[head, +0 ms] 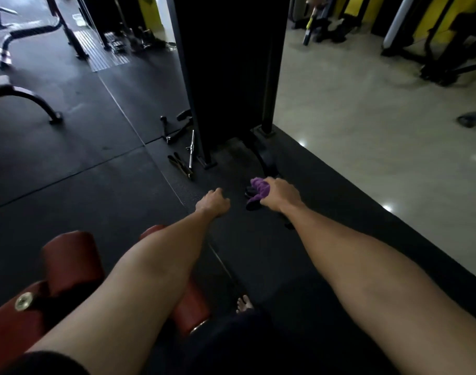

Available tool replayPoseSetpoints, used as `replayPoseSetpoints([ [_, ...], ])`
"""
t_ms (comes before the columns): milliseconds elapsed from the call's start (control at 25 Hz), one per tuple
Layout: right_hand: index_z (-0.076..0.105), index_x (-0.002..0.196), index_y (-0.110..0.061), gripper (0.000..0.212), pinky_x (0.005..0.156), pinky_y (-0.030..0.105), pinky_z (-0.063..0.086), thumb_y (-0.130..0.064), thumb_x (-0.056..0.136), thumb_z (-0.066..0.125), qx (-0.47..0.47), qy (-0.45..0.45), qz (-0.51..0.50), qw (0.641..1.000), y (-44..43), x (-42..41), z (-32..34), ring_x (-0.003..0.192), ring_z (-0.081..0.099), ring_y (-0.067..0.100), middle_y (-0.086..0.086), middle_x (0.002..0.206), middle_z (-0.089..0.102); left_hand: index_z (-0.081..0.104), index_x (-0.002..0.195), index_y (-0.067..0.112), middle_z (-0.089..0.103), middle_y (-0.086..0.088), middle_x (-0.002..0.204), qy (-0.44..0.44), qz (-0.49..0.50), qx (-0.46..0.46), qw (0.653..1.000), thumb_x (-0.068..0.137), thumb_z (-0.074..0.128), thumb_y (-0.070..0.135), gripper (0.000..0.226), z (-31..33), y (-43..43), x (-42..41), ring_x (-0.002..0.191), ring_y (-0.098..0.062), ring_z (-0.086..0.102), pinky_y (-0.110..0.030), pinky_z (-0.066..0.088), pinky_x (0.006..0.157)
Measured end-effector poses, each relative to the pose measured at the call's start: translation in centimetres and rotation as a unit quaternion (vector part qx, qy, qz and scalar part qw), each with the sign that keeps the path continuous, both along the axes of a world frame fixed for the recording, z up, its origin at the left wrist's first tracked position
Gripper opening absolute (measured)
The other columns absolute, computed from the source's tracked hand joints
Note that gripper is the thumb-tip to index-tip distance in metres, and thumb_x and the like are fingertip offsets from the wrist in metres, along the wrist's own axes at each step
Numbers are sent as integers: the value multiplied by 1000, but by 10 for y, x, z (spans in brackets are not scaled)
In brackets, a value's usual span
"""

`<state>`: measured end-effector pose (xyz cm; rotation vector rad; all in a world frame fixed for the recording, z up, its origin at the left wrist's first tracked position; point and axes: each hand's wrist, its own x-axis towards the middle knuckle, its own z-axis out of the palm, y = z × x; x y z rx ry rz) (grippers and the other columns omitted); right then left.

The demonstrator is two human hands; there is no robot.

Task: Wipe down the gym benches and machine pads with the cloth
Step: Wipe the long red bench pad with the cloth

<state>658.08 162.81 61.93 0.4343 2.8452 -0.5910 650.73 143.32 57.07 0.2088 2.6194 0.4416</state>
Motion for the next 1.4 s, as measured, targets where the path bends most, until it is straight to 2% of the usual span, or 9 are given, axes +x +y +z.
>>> replayPoseSetpoints([
  [480, 50, 143, -30, 67, 83, 33, 45, -39, 82, 76, 7, 23, 169, 985, 7, -284, 29, 117, 60, 28, 3, 133, 55, 47, 137, 17, 53, -8, 137, 40, 169, 15, 985, 98, 39, 37, 44, 39, -4, -220, 121, -30, 55, -44, 46, 92],
  [600, 50, 143, -30, 67, 79, 31, 44, -39, 82, 76, 14, 38, 223, 974, -2, -363, 25, 116, 60, 27, 3, 132, 56, 43, 144, 18, 51, -7, 141, 44, 240, 11, 970, 99, 40, 38, 48, 39, -14, -267, 126, -29, 52, -43, 45, 95],
  [840, 53, 138, -33, 65, 86, 34, 50, -41, 78, 79, 21, 28, 344, 938, -32, -492, 35, 114, 62, 29, 3, 130, 59, 36, 151, 22, 46, -6, 148, 47, 374, -7, 926, 101, 38, 40, 53, 49, -33, -334, 131, -28, 49, -44, 45, 101],
  [1120, 53, 138, -31, 65, 88, 37, 48, -42, 79, 78, -1, 48, 457, 888, -125, -603, 50, 115, 60, 30, 5, 127, 60, 31, 154, 25, 43, -5, 152, 49, 471, -15, 880, 102, 39, 42, 55, 66, -92, -408, 134, -28, 47, -46, 44, 105],
  [1280, 55, 135, -30, 65, 89, 36, 46, -49, 77, 77, -3, 60, 497, 866, -206, -659, 50, 117, 59, 33, 6, 127, 59, 31, 155, 25, 42, -6, 154, 58, 496, -13, 866, 101, 38, 42, 57, 67, -166, -458, 137, -28, 45, -44, 41, 106],
  [1400, 57, 129, -30, 59, 90, 39, 51, -51, 77, 76, -10, 71, 515, 854, -272, -704, 61, 107, 61, 30, 5, 119, 61, 34, 154, 24, 43, -6, 153, 84, 519, -14, 850, 101, 39, 42, 56, 78, -234, -500, 137, -28, 45, -42, 39, 107],
])
